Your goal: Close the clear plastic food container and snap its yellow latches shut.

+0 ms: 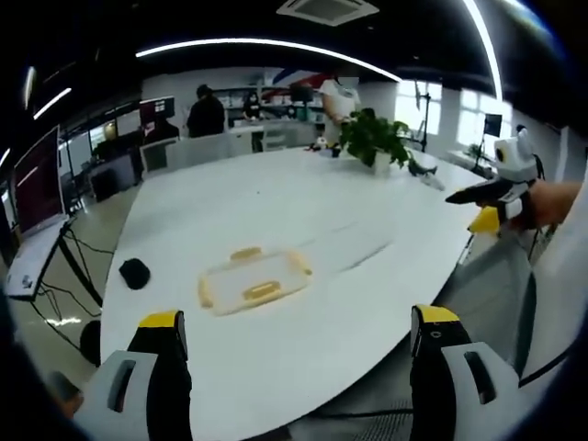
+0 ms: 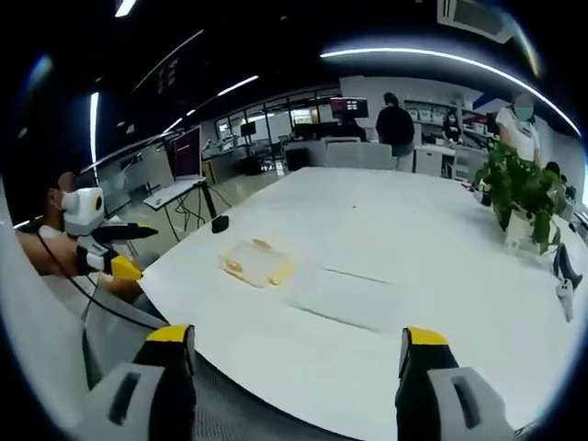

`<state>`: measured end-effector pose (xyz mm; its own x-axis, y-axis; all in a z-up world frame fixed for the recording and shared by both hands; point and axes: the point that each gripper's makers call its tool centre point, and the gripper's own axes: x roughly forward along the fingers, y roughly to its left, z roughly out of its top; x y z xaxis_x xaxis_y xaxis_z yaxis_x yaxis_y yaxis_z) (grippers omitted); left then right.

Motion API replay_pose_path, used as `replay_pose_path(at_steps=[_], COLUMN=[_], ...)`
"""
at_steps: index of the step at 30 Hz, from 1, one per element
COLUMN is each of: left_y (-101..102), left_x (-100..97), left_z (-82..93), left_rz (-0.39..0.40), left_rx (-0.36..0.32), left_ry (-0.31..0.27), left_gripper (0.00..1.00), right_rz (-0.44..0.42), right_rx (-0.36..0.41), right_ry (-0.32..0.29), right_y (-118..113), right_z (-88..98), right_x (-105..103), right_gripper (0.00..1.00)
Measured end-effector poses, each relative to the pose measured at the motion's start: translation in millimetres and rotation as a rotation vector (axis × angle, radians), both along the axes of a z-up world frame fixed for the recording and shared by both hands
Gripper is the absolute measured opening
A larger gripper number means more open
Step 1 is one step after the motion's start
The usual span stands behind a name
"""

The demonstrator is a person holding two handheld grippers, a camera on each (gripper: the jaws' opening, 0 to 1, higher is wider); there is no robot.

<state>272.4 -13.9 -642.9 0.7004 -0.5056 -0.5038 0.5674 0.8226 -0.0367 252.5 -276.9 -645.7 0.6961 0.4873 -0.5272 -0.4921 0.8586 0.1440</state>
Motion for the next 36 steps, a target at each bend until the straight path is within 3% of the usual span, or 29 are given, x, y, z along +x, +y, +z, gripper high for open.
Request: replay_pose_path(at_steps=[17,22,29,36], left_y=[19.3,20.8,15.4,18.9], left_x=[37.6,46.3,53.2,66.0], left_z=[13.5,10.6,7.5,4.7], left_rz=[-0.085,-0.120,-0.210,-0.295], left_rx=[0.029,0.046,0.041,0.110], left_ry=[-0.029,-0.019,0.005,0.005], left_gripper=[0.99,0.97,0.94,0.93], right_rz=[0.140,0.197,0.299,0.392], right_rx=[-0.061,-0.072,-0.098,-0.154], right_ry=[-0.030,-0.031,-0.048,-0.050], right_y=[35.6,51.3,75.3,88.8], right_z=[6.8,7.2,11.6,4.4], right_x=[30.0,41.2,58.4,68.5], right_gripper=[0.89,0.88,0.88,0.88])
